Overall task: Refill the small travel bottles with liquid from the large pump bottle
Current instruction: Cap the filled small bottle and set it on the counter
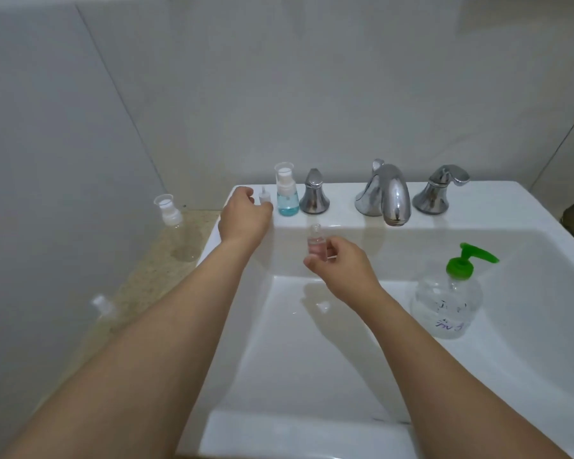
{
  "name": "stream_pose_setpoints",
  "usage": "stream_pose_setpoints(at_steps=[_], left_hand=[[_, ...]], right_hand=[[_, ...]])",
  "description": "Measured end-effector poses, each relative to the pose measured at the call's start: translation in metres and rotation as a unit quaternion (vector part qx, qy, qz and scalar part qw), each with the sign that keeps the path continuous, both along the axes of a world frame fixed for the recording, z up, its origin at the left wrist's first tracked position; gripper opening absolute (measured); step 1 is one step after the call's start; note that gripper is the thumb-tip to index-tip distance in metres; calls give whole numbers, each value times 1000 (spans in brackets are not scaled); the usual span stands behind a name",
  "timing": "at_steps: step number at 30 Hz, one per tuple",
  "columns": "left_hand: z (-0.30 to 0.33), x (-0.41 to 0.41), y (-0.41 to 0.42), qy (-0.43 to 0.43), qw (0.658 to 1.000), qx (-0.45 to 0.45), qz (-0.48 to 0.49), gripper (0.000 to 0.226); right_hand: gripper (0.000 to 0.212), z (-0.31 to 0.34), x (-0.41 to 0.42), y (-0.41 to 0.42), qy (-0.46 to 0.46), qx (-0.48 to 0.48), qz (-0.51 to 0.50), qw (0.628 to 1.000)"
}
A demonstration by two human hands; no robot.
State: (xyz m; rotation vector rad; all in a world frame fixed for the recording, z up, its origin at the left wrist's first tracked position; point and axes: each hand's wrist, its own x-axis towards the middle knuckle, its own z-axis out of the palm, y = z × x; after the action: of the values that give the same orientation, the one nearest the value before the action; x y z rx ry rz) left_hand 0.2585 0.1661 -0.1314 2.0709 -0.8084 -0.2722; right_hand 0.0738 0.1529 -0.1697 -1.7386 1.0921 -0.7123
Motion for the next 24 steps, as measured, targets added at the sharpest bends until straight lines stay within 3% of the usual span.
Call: stream_pose_setpoints(at_steps=[5,11,16,21,24], left_hand=[[-11,-1,-10,23,997,-50,49,13],[-14,-24,24,38,991,-126,20,13],[-19,-25,52,101,986,-103,-82,23],[-3,-27,52,206,958,-169,-102,13],[-1,-23,51,188,960,-160,-134,9]], right_hand=[[17,-1,-2,-5,3,-5,8,1000],[16,-1,-3,-6,19,-10,19,1000],[15,-4,-1,-5,40,-22,32,998],[19,-9,-2,-3,66,-29,39,997],[22,-10,-1,-3,72,-29,43,996]])
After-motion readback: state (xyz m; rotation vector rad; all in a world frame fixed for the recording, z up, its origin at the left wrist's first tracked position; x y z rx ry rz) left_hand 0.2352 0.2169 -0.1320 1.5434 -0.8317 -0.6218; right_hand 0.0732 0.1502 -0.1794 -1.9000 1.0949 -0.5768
